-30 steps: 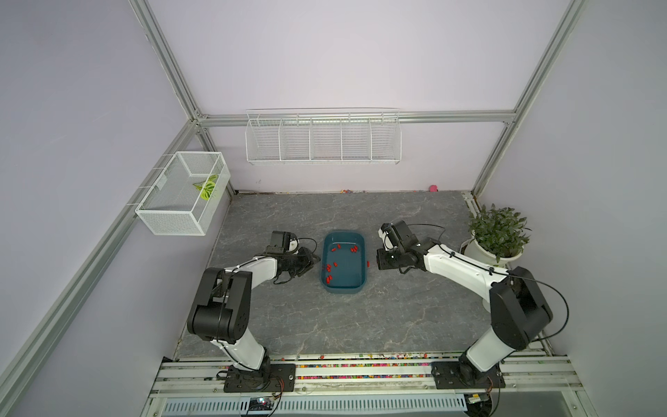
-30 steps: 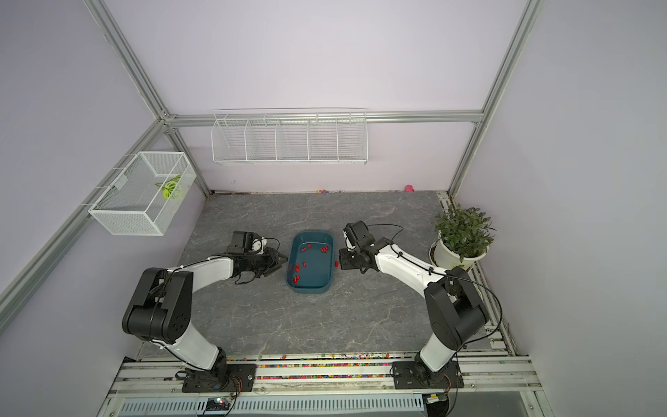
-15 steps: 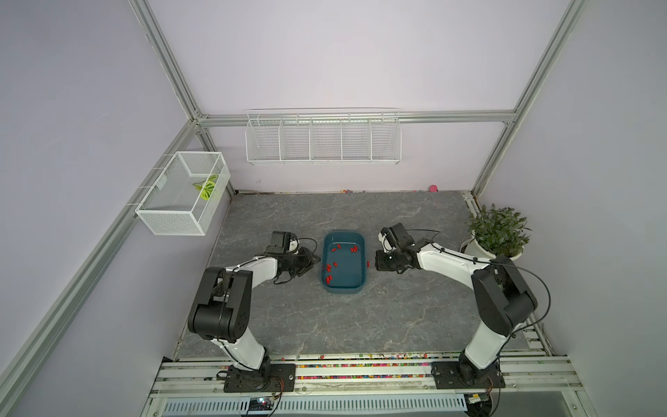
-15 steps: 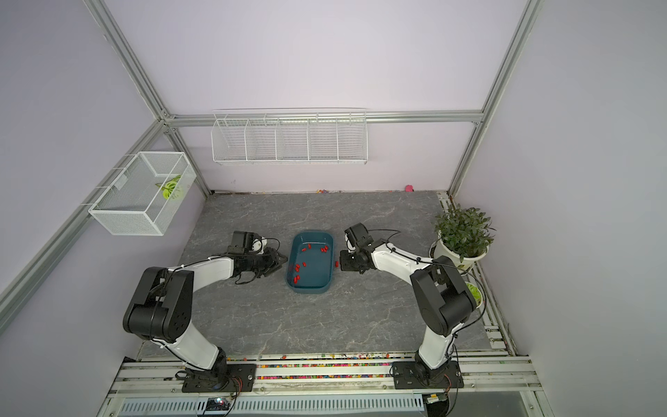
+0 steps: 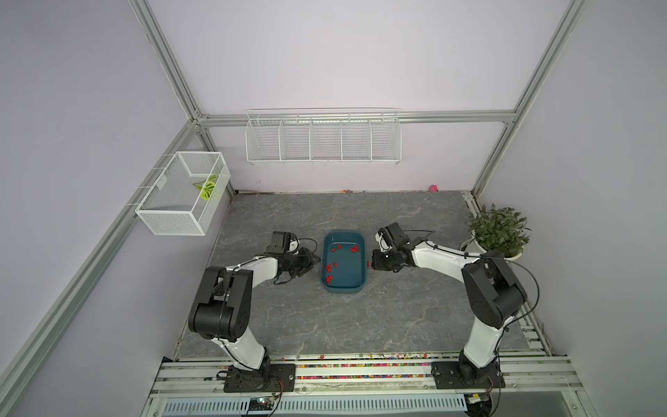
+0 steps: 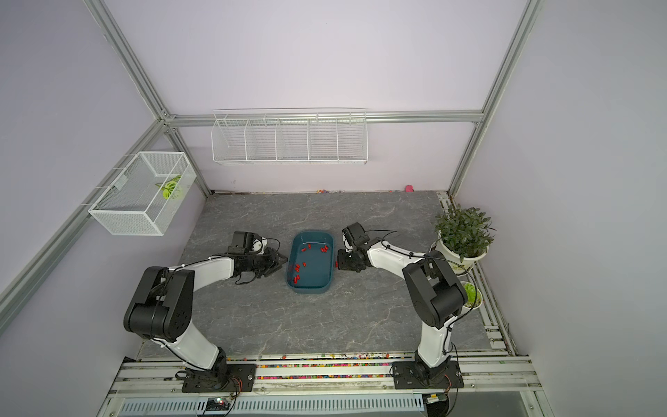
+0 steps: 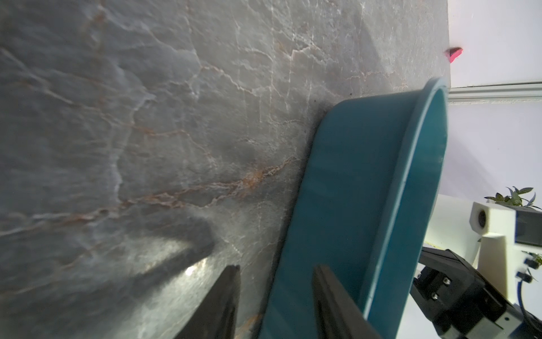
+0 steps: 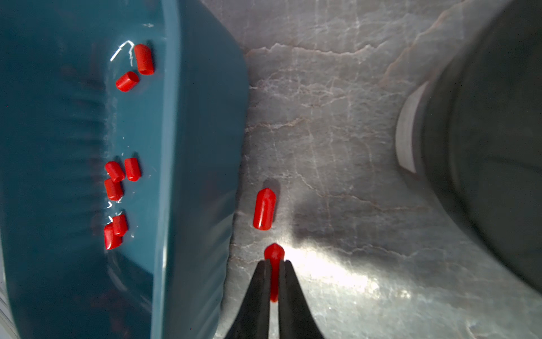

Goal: Take the screw protection sleeves out of the storage box
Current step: Place the screw protection sleeve at the center of the board.

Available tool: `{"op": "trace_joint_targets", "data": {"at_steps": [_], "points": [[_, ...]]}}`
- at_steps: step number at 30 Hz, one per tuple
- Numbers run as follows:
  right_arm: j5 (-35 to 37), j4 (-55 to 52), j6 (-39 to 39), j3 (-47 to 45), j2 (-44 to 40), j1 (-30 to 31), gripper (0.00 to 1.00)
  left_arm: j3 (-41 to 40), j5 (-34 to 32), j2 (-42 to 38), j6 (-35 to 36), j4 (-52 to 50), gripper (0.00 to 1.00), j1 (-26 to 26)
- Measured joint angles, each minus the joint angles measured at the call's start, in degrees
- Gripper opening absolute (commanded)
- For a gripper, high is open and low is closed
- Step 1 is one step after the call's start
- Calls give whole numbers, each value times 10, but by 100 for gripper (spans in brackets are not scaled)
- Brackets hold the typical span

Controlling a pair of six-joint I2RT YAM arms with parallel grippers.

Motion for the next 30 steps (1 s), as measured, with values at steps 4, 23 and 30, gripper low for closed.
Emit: {"op": "trace_joint_targets", "data": {"at_steps": [4, 23, 30], "points": [[1, -5, 4, 9, 7, 0, 13, 0, 0, 1, 0, 2, 47, 0], [9, -36, 15, 28, 31, 0, 20, 0, 0, 1, 0, 2, 47, 0], [9, -40, 17, 32, 37, 0, 23, 0, 2, 1, 0, 2, 47, 0]]}}
